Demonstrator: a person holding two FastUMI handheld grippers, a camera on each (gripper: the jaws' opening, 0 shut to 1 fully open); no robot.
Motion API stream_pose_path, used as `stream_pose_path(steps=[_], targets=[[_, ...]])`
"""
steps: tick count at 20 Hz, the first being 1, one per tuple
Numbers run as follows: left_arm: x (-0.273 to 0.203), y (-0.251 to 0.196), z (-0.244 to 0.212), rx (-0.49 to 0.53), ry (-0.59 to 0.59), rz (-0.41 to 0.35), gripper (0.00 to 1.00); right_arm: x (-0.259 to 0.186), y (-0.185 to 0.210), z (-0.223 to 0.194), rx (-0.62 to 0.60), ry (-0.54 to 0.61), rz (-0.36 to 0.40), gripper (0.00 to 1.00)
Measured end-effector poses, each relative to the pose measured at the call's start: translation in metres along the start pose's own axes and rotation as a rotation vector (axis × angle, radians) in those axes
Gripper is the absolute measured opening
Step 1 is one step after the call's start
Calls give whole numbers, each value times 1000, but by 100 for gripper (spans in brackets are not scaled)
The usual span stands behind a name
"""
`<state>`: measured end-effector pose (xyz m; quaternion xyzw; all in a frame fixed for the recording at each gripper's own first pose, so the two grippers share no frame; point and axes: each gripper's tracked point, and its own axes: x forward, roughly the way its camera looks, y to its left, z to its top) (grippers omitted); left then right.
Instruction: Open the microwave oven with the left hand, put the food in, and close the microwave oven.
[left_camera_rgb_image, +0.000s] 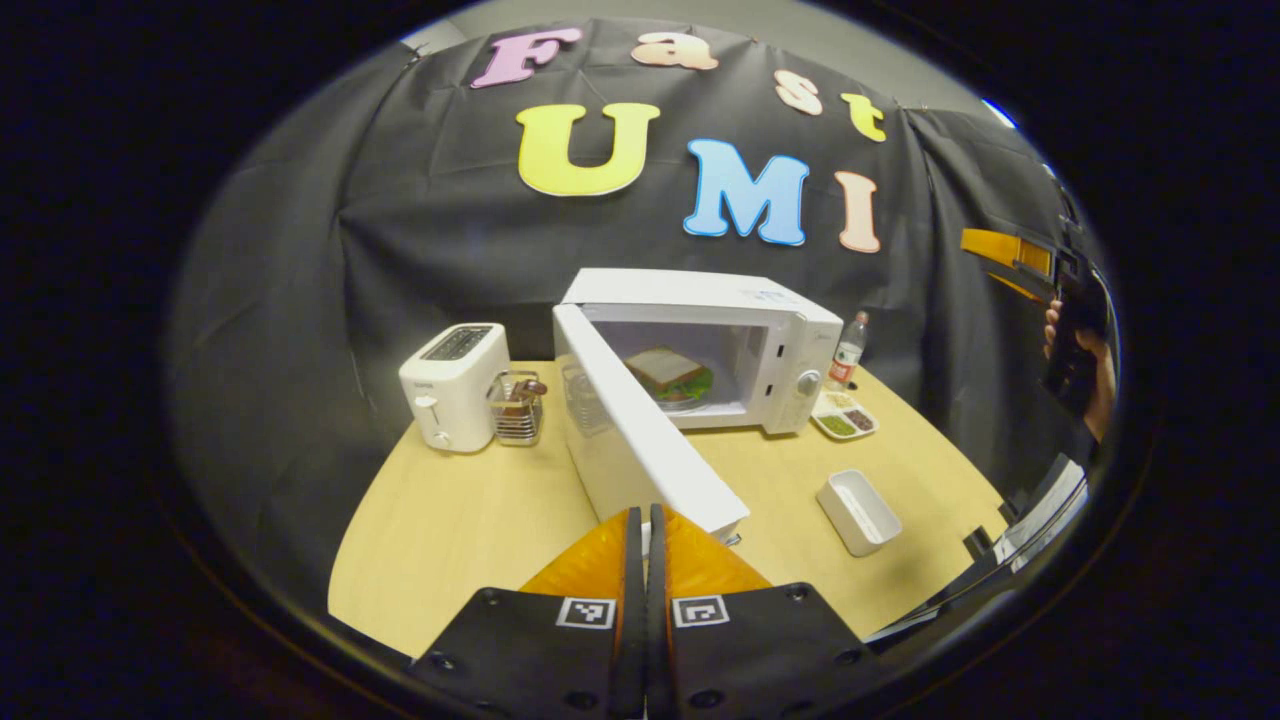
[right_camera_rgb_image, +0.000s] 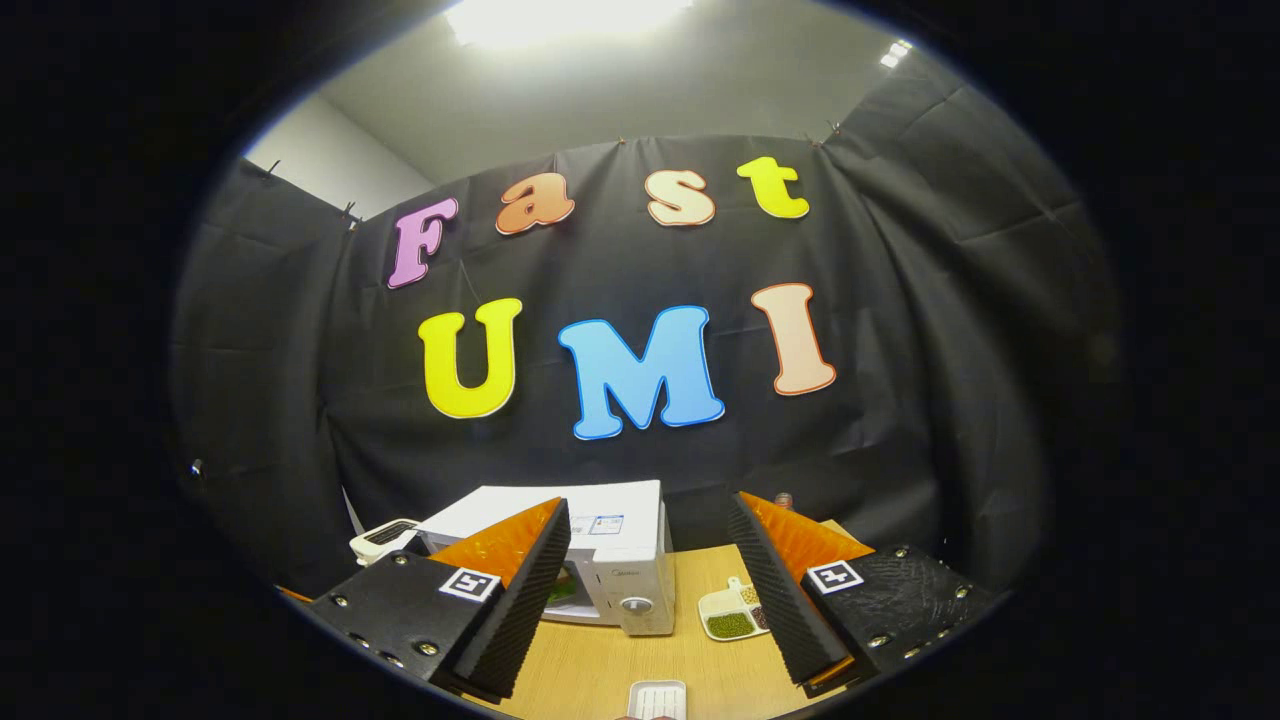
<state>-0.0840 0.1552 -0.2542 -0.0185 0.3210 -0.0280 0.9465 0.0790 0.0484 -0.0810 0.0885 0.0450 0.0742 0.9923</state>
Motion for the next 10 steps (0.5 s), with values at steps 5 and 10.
stream_pose_path(steps=[5,10], targets=[[28,-43,13,-29,-11,-48,7,7,-8,3,-16,-13,28,96],[55,-83,31,-36,-17,-100,7,10,-15,-8,-12,5,39,96]])
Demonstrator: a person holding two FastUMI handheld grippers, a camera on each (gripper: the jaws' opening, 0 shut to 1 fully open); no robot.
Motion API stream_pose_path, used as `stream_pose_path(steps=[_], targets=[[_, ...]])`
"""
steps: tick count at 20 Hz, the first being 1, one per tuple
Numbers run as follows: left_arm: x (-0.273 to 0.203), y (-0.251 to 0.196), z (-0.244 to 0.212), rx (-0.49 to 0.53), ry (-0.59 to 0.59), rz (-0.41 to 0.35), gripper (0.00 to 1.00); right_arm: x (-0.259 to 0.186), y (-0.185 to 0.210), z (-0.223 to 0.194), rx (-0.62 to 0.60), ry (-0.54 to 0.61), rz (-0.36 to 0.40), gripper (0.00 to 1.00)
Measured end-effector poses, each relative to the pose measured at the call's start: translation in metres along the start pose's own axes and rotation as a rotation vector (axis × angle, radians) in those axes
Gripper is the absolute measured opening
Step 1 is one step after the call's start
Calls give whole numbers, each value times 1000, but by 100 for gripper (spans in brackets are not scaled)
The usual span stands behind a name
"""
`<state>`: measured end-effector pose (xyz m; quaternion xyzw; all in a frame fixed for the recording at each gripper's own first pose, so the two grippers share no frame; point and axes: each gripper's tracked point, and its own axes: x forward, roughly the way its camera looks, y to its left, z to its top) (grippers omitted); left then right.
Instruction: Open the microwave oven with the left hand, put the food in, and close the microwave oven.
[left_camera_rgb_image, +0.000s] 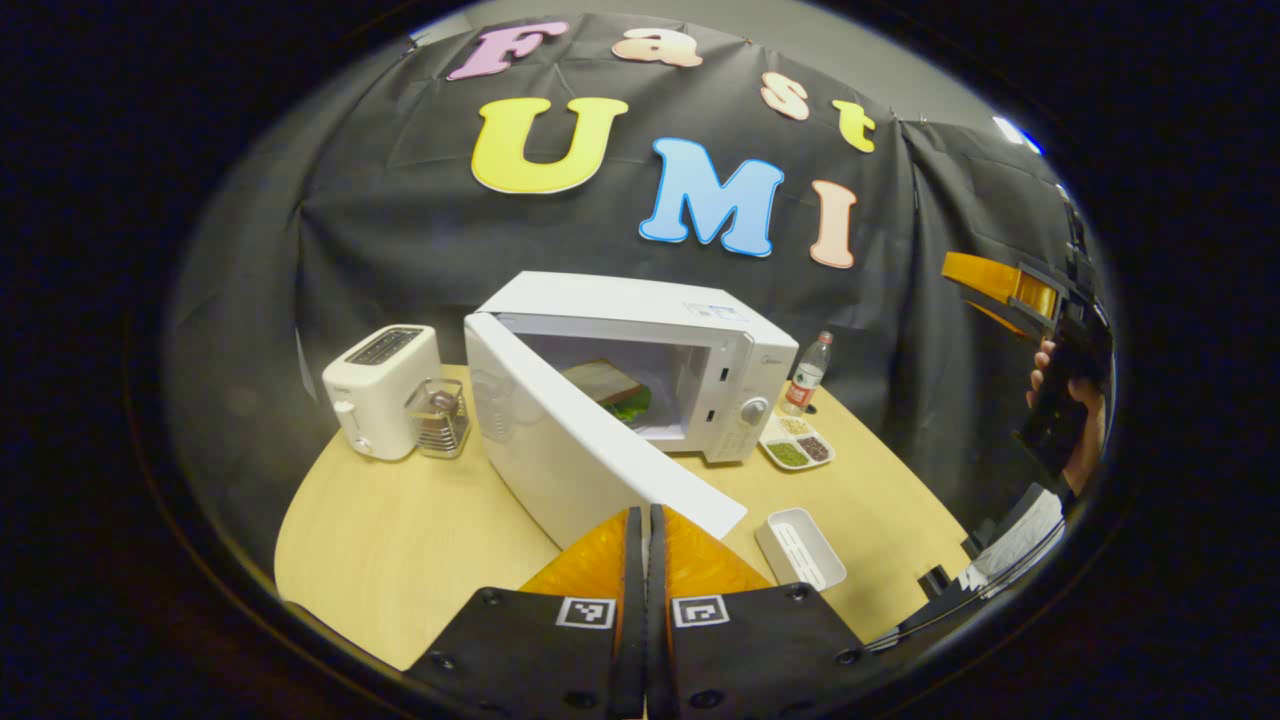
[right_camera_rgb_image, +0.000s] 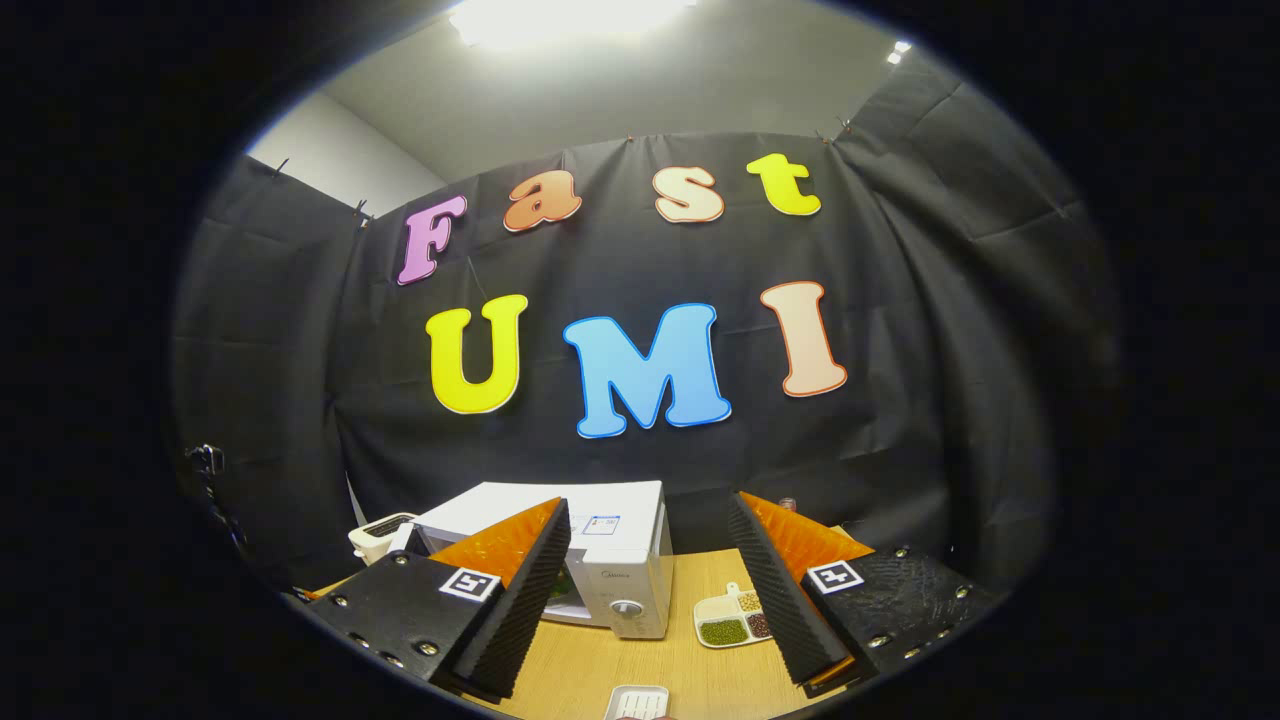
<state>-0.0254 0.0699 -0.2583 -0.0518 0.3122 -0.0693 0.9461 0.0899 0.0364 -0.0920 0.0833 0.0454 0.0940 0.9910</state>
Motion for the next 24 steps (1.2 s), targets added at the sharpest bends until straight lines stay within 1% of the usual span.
stream_pose_path(steps=[7,10,19,21,24], targets=[[47,-40,22,78,3,-52,7,3,-26,0,0,3,-9,96],[69,-52,29,90,10,-65,7,-3,-43,-1,-12,3,-23,96],[130,-84,53,115,13,-74,7,-2,-84,-14,4,49,-21,96],[140,-89,56,128,13,-69,7,0,-92,-18,4,61,-20,95],[153,-93,54,119,20,-59,7,3,-99,-23,-1,82,-10,96]])
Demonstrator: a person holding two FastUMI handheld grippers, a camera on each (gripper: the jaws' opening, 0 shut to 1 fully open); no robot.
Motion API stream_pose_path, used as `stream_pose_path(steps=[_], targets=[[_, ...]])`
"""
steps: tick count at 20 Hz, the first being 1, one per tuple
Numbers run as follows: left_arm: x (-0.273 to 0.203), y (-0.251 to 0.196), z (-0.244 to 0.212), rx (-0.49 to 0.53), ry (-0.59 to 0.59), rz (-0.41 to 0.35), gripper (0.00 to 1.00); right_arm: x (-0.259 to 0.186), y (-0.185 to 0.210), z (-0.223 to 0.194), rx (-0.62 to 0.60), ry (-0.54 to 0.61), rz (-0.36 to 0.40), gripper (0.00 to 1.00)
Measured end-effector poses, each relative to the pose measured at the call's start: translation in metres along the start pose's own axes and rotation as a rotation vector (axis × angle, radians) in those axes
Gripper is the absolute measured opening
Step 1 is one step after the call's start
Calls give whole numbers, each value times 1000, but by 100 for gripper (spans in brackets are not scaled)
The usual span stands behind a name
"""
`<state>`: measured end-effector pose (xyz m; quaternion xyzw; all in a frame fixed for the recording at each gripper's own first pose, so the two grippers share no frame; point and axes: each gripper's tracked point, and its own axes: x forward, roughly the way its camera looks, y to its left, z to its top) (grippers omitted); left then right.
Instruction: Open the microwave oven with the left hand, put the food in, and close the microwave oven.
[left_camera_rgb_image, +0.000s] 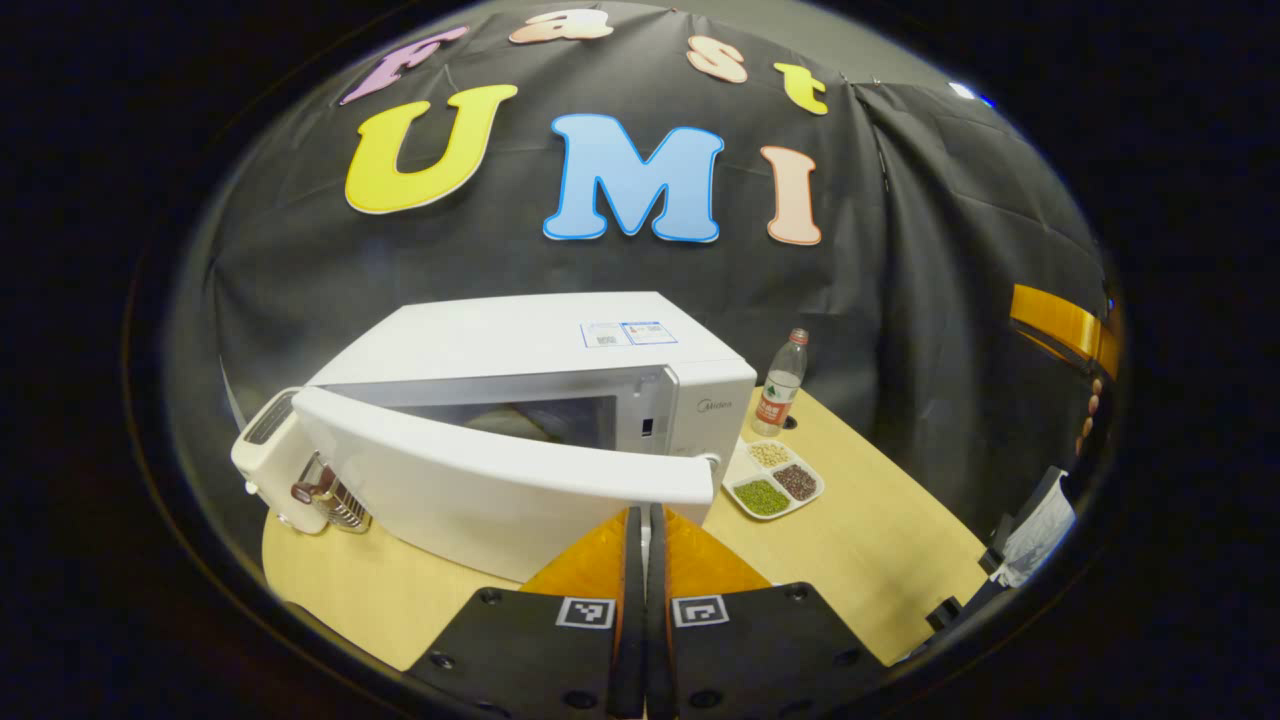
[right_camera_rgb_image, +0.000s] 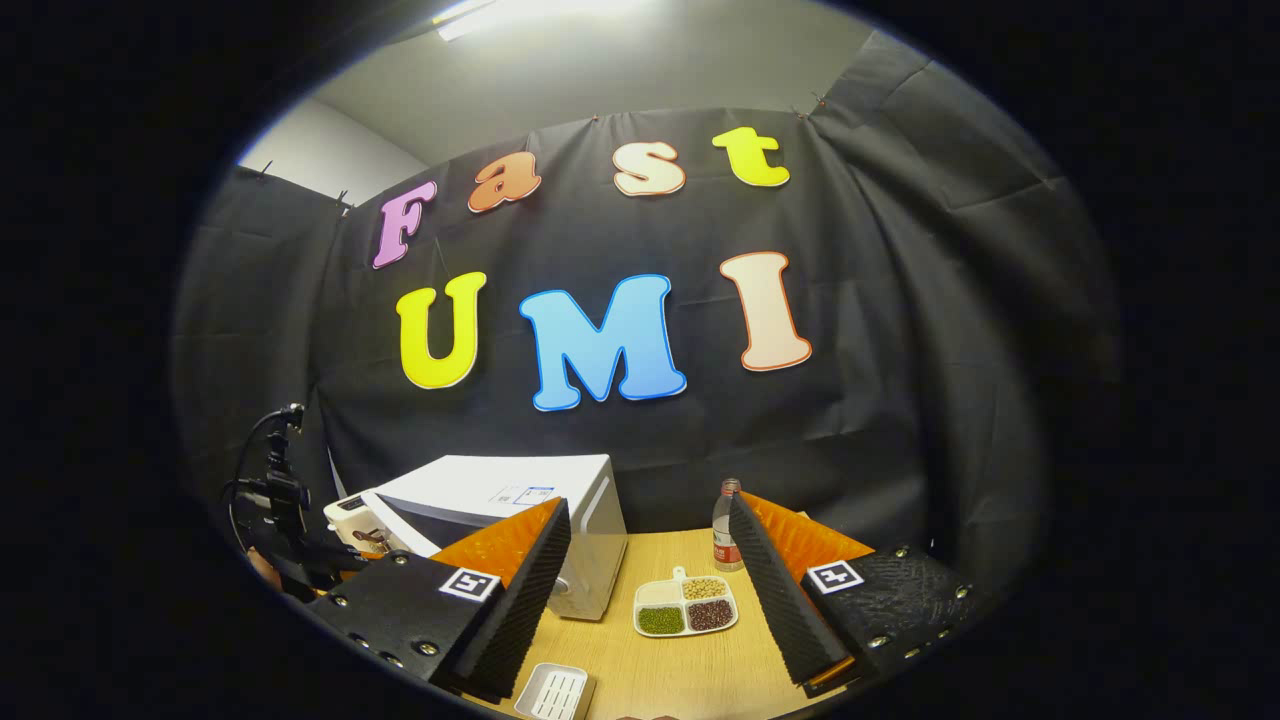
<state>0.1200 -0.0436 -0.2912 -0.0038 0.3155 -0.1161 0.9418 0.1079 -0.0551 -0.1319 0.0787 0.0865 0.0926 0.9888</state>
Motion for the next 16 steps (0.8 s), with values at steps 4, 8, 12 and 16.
stream_pose_path(steps=[4,8,12,16], targets=[[13,0,7,-35,-10,13,7,5,-6,-3,2,7,6,96],[26,1,17,-104,-30,26,7,13,-8,-15,15,34,6,96],[41,0,30,-108,-41,19,7,16,-1,-17,24,39,6,96],[59,-4,38,-108,-41,-2,7,21,8,-23,6,49,15,96]])
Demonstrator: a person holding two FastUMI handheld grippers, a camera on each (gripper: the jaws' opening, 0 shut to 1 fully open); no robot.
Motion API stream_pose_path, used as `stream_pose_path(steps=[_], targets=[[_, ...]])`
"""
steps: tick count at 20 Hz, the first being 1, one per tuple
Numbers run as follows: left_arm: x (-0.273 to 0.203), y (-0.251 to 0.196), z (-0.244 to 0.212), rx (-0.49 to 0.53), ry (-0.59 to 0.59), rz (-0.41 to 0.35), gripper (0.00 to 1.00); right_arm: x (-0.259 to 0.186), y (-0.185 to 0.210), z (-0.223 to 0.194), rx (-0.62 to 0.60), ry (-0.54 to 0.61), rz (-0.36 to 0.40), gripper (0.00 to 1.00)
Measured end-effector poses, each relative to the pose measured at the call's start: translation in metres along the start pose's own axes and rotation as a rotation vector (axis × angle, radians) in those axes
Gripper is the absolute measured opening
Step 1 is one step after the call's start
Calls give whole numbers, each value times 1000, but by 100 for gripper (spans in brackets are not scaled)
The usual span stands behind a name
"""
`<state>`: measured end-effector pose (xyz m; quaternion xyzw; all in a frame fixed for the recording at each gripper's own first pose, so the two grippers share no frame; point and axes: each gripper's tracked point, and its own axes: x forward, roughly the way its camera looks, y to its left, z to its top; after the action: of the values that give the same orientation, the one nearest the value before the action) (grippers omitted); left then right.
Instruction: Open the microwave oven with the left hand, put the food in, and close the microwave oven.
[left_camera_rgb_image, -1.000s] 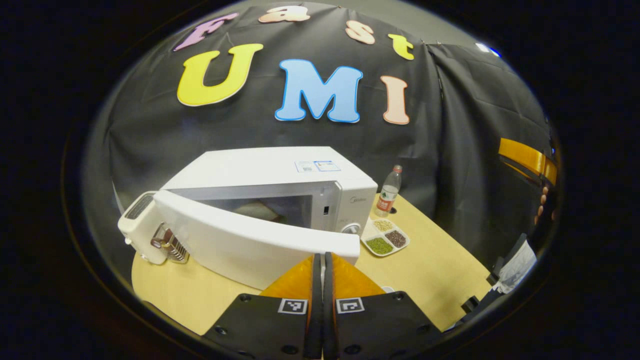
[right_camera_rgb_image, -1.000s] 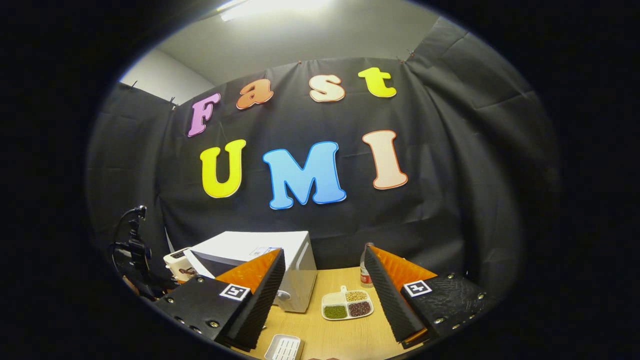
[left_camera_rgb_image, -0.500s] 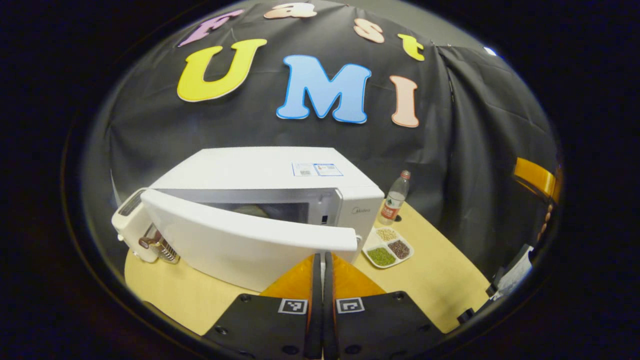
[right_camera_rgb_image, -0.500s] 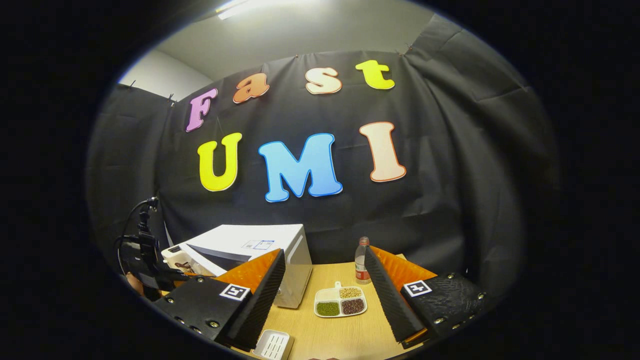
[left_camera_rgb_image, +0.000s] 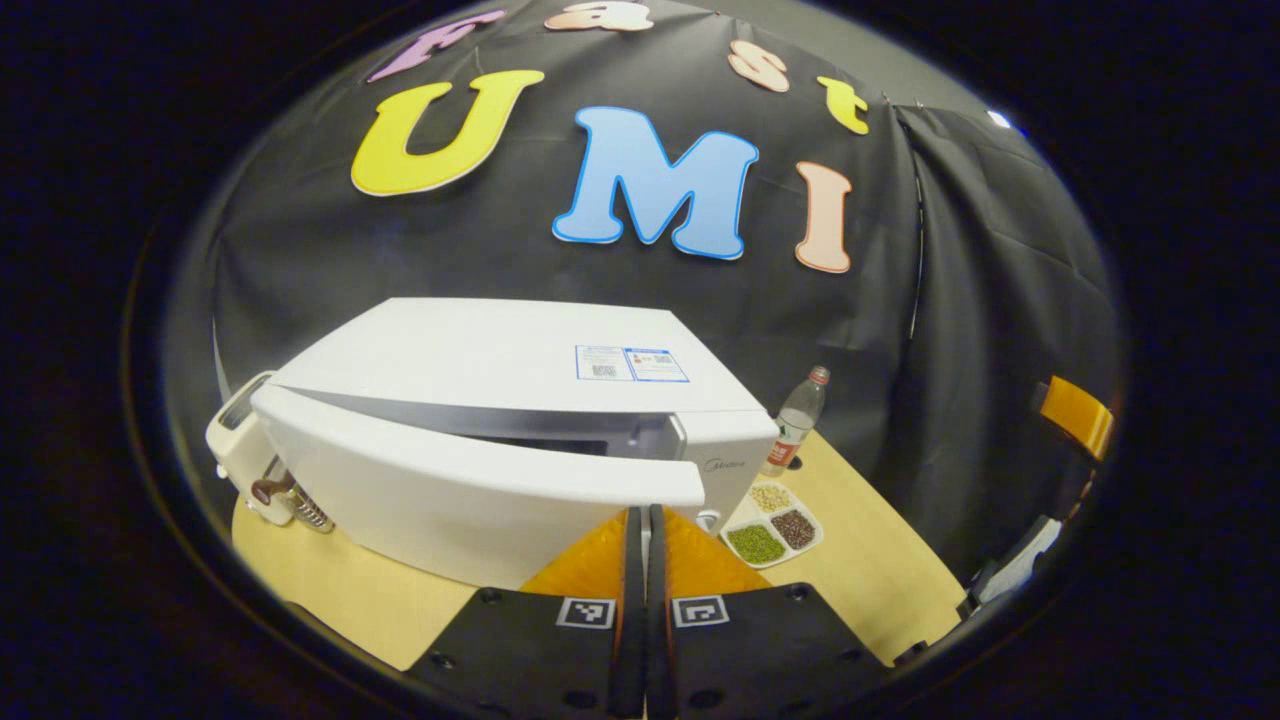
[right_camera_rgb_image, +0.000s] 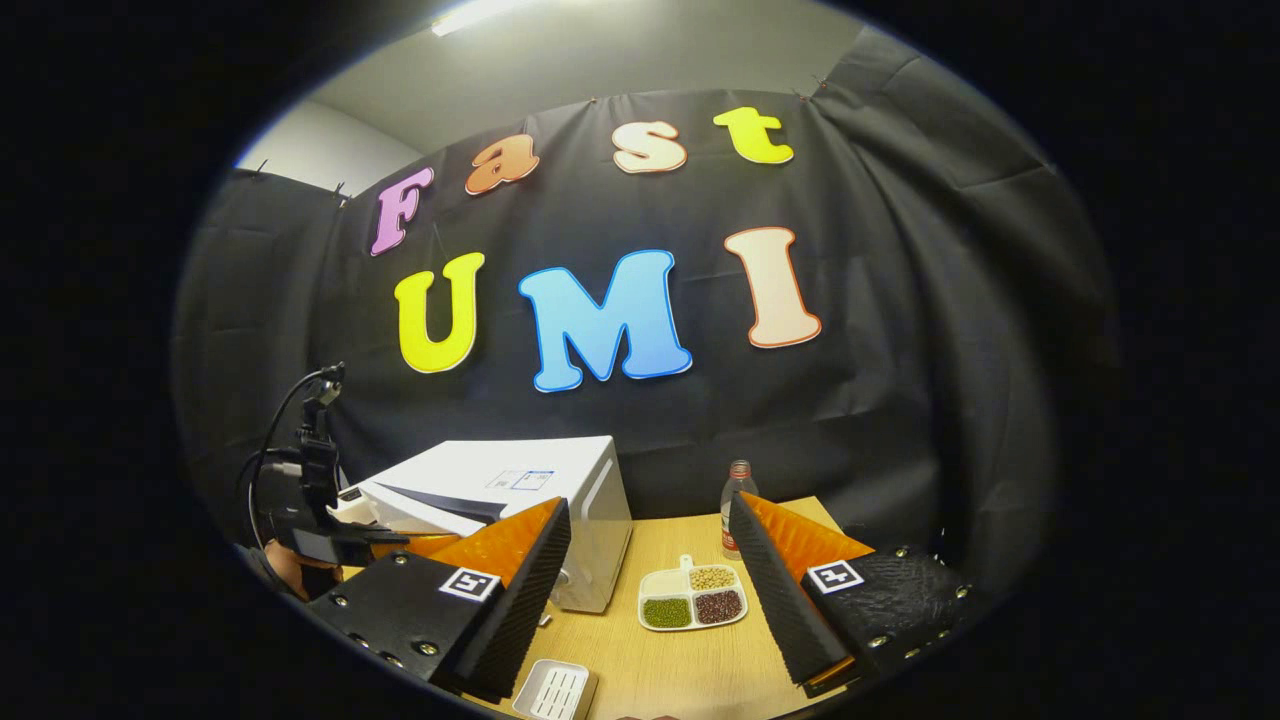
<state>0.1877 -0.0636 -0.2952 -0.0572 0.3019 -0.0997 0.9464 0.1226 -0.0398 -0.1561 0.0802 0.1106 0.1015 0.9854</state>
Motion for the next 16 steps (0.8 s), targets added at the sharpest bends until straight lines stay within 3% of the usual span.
stream_pose_path(steps=[16], targets=[[31,2,11,15,-9,-18,7,19,-7,-6,11,23,-35,96]])
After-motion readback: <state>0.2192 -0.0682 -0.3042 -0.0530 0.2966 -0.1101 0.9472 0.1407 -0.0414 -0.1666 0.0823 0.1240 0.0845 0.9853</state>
